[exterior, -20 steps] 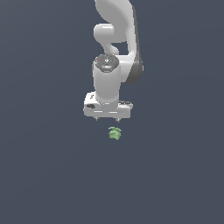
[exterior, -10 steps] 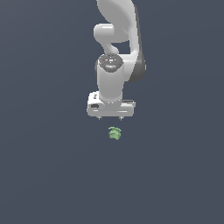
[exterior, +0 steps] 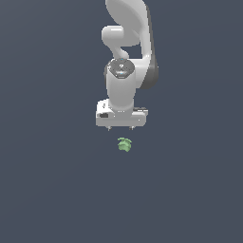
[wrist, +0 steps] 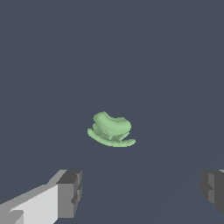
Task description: Pick up the object and move it to a goal position.
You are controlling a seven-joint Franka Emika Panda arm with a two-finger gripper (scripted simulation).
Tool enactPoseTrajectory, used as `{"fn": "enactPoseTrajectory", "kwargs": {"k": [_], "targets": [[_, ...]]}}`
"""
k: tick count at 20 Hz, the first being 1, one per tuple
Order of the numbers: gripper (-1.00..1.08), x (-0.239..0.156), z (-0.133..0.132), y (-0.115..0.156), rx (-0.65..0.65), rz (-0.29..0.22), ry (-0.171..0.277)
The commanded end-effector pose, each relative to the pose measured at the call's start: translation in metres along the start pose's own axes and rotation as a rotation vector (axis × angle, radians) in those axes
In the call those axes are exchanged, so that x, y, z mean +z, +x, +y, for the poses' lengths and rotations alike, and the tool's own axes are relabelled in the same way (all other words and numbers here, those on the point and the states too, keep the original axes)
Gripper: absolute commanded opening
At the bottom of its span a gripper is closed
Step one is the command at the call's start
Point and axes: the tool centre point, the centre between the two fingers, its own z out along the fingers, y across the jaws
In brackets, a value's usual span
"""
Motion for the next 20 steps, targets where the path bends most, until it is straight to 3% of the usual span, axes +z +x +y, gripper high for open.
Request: {"fn": "enactPoseTrajectory", "kwargs": {"k": [1,10,20], "targets": [[1.0,0.001,0.0,0.0,-0.02,0.0,-0.001],[1.0,0.01,-0.001,0.002,-0.166,0.001,-0.004],[1.0,0.025,-0.005,0.005,-0.438,0.003,-0.008]]}}
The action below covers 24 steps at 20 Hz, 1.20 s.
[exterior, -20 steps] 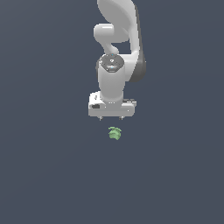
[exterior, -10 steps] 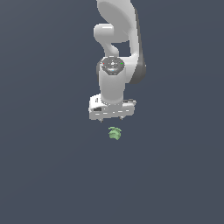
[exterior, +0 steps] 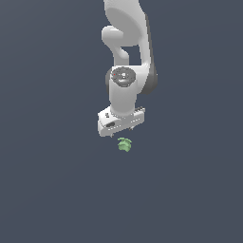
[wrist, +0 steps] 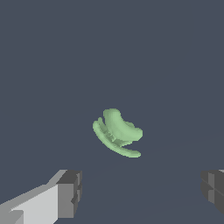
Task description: Pick up the object and move it to a goal position.
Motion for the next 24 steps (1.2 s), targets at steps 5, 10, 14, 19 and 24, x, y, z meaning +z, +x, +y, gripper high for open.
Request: {"fn": "enactPoseTrajectory", "kwargs": {"k": [5,10,14,19,24], "targets": [[1.0,0.01,-0.002,0.003,-0.187,0.003,-0.001],[1.0,0.018,-0.003,0.005,-0.33,0.006,-0.002],[1.0,0.024,-0.004,0.007,-0.443,0.01,-0.002],[1.0,0.031,-0.006,0.01,-0.586,0.016,-0.002],[1.0,0.037,-0.008,0.012,-0.712,0.022,-0.002]]}}
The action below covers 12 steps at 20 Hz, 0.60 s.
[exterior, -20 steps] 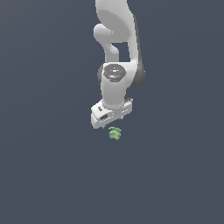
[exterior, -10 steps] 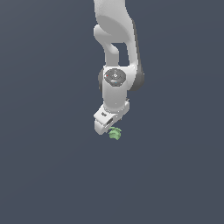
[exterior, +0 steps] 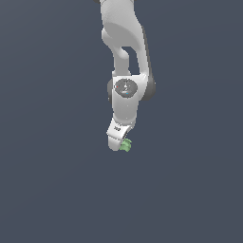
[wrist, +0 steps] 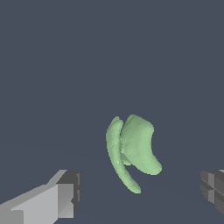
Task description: Pick up the object and move it to a goal position.
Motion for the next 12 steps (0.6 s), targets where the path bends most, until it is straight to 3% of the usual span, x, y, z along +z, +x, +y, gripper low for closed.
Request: {"fn": "enactPoseTrajectory", "kwargs": {"k": [1,12], "targets": [[1.0,0.0027,0.0,0.0014,-0.059,0.003,-0.001],[1.0,0.0091,-0.0003,0.0046,-0.193,0.011,-0.003]]}}
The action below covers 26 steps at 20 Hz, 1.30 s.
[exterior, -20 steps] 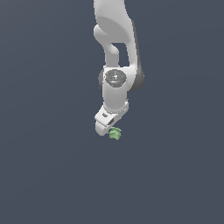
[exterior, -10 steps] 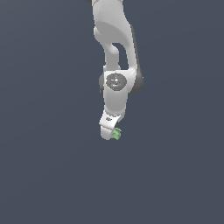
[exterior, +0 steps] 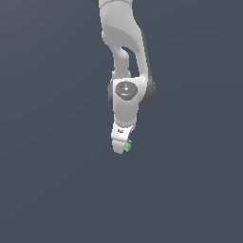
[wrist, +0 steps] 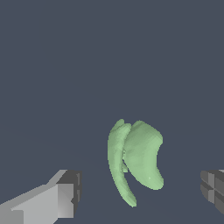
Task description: Pick up the object and move it to a goal position.
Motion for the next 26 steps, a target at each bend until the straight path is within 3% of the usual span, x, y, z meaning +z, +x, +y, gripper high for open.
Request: {"fn": "enactPoseTrajectory", "kwargs": {"k": [1,21,22,26], "targets": [[1.0,0.001,0.0,0.0,-0.015,0.001,-0.001],[1.0,0.051,0.0,0.001,-0.018,0.001,0.0],[-1.0,0.051,0.0,0.001,-0.018,0.001,0.0],[-1.0,0.051,0.0,0.001,-0.018,0.001,0.0]]}}
